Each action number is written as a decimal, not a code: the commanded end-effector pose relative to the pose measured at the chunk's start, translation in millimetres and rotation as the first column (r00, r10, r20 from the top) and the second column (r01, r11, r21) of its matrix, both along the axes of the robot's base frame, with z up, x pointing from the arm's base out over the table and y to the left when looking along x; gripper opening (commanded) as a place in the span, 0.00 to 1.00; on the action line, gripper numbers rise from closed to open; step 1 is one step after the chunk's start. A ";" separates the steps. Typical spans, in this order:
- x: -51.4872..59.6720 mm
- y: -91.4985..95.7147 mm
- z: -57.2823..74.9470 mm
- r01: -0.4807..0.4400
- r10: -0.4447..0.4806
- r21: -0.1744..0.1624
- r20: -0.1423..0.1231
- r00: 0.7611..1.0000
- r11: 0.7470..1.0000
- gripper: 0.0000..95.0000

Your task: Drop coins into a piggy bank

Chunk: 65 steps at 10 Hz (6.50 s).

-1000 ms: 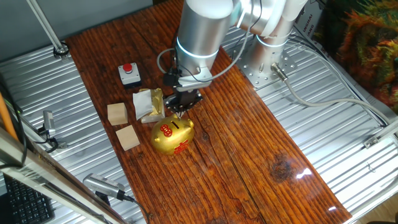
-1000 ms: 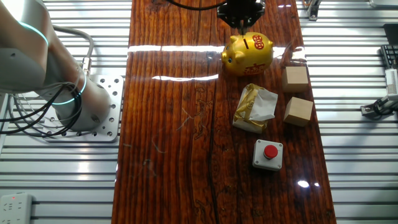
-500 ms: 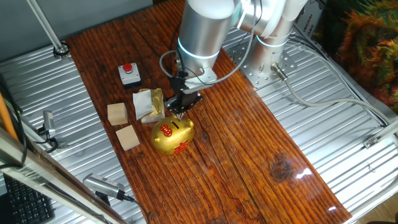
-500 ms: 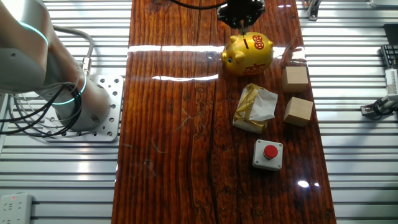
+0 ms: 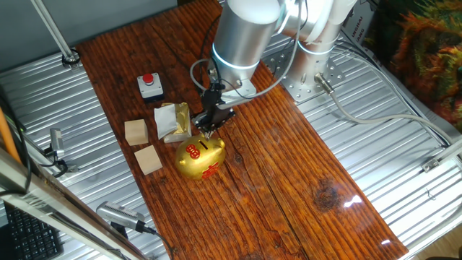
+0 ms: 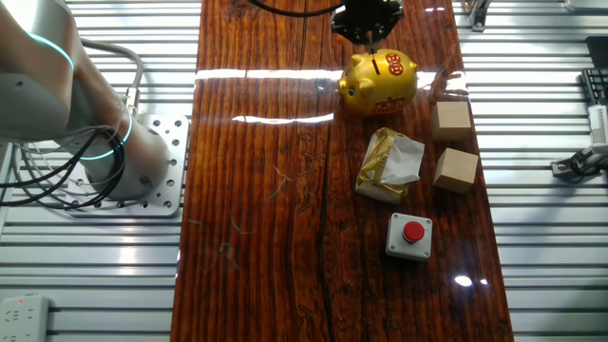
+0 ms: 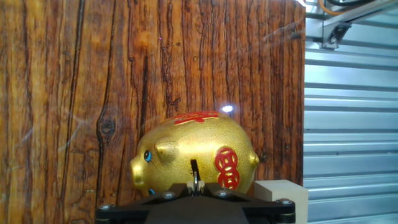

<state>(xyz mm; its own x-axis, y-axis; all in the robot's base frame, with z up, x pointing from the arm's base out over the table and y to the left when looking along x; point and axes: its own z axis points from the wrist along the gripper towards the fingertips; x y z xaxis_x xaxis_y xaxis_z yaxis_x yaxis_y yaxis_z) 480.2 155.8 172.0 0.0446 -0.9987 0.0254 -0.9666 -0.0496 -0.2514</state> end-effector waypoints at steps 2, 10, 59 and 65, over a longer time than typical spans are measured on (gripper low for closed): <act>4.4 -1.9 -3.1 -0.002 0.002 0.005 -0.001 1.000 1.000 0.00; 11.1 -3.2 -10.1 -0.004 0.004 0.012 0.007 1.000 1.000 0.00; 10.9 -2.1 -40.9 -0.031 0.029 0.020 0.086 0.996 0.999 0.40; 8.1 -1.4 -34.5 0.033 -0.035 0.046 0.037 0.999 0.998 0.20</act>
<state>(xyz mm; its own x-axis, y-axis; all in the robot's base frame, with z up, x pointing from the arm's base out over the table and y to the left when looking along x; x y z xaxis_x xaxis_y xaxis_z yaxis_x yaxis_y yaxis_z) 494.1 154.0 131.4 0.0416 -0.9991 0.0043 -0.9435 -0.0407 -0.3288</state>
